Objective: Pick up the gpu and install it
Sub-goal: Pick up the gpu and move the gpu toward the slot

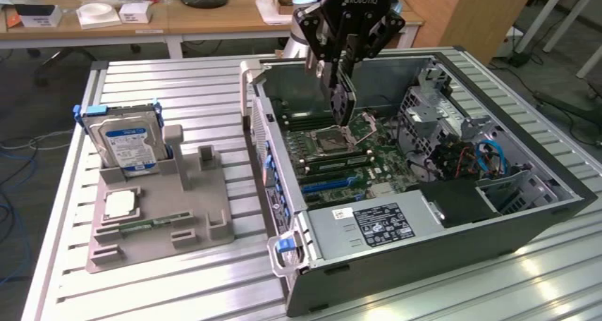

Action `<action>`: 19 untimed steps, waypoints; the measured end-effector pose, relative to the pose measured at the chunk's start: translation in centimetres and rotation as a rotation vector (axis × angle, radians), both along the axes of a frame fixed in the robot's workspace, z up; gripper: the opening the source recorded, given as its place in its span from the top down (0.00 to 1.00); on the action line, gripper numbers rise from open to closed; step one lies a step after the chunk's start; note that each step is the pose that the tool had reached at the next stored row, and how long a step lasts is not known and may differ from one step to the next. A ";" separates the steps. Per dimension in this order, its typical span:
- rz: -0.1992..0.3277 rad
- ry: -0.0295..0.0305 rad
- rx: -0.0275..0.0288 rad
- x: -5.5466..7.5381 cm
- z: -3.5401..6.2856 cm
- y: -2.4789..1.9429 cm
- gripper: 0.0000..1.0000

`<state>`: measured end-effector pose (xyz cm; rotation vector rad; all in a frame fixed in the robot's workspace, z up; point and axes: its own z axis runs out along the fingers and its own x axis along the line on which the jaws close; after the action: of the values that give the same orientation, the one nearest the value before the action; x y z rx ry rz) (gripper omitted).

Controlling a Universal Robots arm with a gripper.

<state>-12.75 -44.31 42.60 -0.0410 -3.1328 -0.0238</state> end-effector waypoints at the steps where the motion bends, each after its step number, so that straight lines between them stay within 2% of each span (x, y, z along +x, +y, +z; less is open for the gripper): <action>1: 0.000 0.0000 0.0000 0.1 -0.01 0.00 0.74; 19: 0.001 0.0000 0.0001 1.4 -0.17 0.00 0.74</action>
<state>-11.40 -44.31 42.43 -0.0395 -3.1329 -0.0239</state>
